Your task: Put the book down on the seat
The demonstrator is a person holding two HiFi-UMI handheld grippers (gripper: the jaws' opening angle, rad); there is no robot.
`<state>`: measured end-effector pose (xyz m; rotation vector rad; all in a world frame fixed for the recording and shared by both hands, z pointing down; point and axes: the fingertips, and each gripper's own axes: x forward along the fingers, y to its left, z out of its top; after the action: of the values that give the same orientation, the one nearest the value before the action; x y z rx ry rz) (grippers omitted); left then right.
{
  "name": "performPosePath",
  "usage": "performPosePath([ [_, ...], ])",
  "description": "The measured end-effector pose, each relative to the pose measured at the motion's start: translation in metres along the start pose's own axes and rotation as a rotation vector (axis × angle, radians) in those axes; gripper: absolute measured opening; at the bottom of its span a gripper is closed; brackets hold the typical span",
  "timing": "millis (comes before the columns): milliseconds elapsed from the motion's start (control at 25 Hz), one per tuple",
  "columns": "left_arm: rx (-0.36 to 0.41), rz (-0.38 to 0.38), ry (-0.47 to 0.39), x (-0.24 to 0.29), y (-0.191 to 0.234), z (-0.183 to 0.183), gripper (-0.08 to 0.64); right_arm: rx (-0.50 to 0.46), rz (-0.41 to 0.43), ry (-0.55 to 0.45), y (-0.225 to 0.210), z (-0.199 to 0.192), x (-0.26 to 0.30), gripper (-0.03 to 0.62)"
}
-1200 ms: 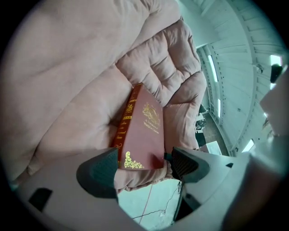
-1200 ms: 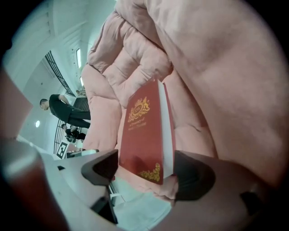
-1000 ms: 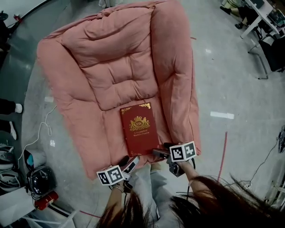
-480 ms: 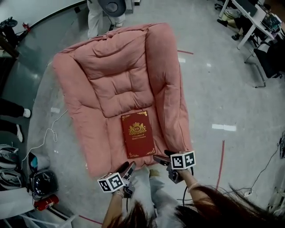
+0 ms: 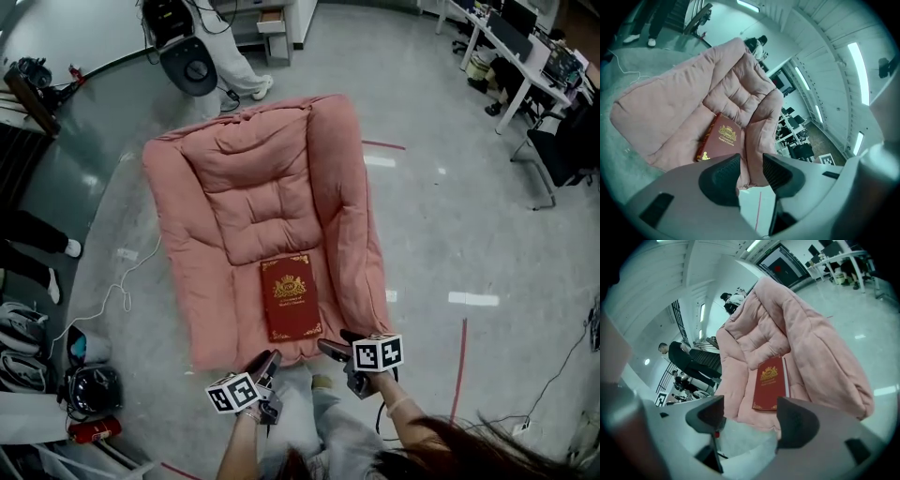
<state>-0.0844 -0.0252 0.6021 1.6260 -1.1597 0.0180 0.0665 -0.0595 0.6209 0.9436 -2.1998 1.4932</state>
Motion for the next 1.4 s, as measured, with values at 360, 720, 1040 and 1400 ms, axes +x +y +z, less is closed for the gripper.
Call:
performPosePath([
  [360,0.031,-0.015,-0.078,-0.039,-0.033,0.012,0.089,-0.076,-0.028,-0.049,0.026,0.001,-0.035,0.265],
  [720,0.047,-0.042,-0.122,-0.07,-0.052,0.021,0.035,-0.143,-0.055,-0.147,0.052,0.007,-0.068,0.172],
  [1040,0.131,-0.093,-0.134,-0.11,-0.076,0.027,0.0,-0.227,-0.124,-0.256,0.091,0.003,-0.097,0.049],
  [1400,0.234,-0.113,-0.123,-0.164,-0.095,0.011,0.0,-0.229,-0.178,-0.343,0.131,-0.027,-0.129,0.024],
])
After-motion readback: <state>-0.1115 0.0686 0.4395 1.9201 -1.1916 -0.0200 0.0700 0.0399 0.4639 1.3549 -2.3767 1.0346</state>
